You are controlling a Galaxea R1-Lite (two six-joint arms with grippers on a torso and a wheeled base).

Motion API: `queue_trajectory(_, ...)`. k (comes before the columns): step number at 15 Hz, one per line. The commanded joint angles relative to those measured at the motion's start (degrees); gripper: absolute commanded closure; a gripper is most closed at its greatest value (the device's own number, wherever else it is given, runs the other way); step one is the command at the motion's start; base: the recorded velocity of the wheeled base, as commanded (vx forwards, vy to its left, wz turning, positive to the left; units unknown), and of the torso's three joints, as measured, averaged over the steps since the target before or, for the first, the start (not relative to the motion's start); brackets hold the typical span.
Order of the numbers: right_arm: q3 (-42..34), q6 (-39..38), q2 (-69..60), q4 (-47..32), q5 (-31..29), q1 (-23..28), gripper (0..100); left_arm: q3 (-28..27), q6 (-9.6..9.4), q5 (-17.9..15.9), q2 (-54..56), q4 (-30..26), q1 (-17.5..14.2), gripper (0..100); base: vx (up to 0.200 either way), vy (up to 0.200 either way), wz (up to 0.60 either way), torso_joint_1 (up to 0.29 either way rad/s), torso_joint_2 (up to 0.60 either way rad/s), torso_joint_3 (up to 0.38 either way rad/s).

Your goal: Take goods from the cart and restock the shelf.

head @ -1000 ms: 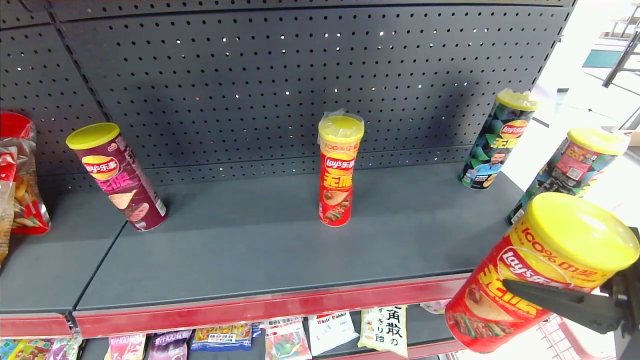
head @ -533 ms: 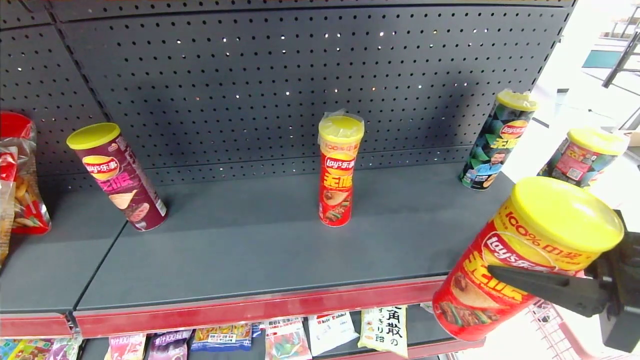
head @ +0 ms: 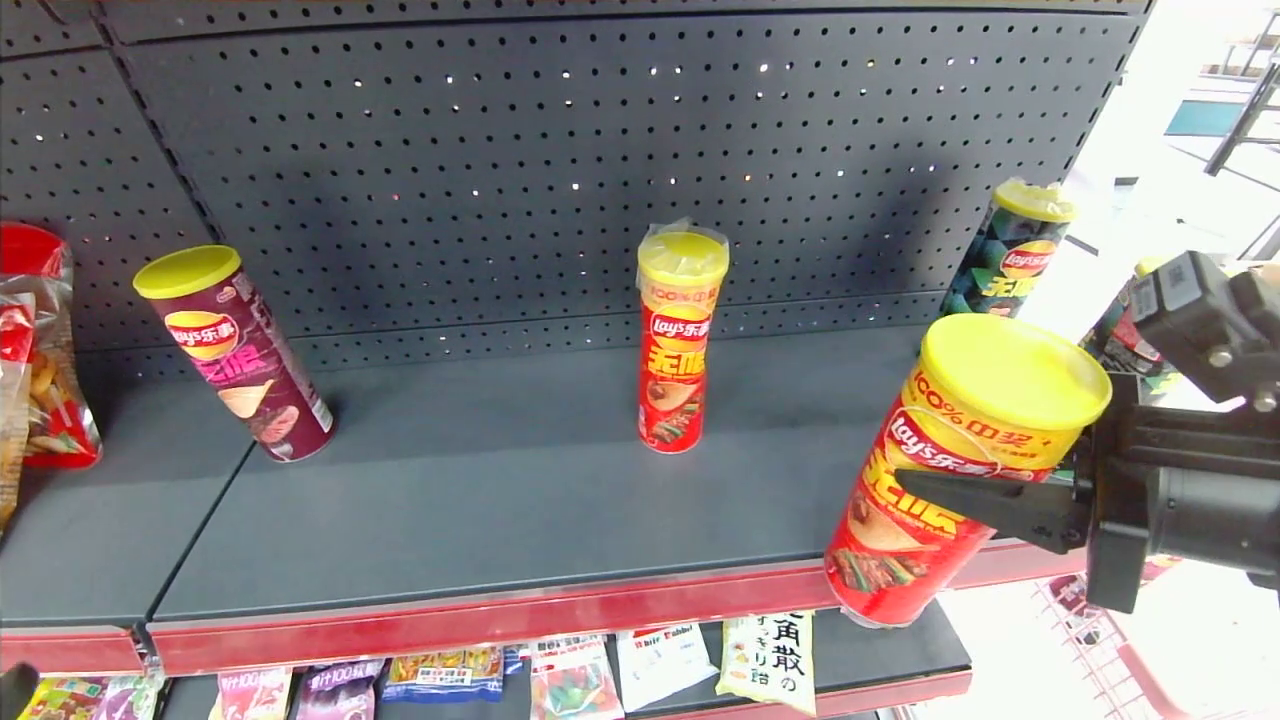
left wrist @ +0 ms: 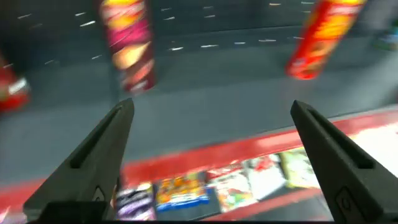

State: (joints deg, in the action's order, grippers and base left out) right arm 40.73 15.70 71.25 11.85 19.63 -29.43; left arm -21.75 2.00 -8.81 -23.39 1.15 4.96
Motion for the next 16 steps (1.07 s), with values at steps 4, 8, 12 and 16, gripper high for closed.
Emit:
queue_trajectory(4,-0.7,-1.8,-1.3,0.0,-0.4,1.0,100,-29.4,-3.58,-14.5,-48.3,3.1,18.4,0,0.000,0.000,0.00,0.000,0.00,0.000)
queue_trajectory(8,-1.3,-5.5,-3.2,0.0,-0.4,2.6,100,-32.0,-4.90,-17.5,-62.4,14.3,20.4,0,0.000,0.000,0.00,0.000,0.00,0.000)
queue_trajectory(12,-1.3,-5.7,-3.7,0.0,-0.4,3.8,100,-32.7,-8.59,-18.0,-68.4,16.1,20.2,0,0.000,0.000,0.00,0.000,0.00,0.000)
queue_trajectory(16,-2.1,-5.6,-3.8,0.0,-0.4,3.8,100,-36.0,-10.17,-18.6,-74.6,22.5,19.8,0,0.000,0.000,0.00,0.000,0.00,0.000)
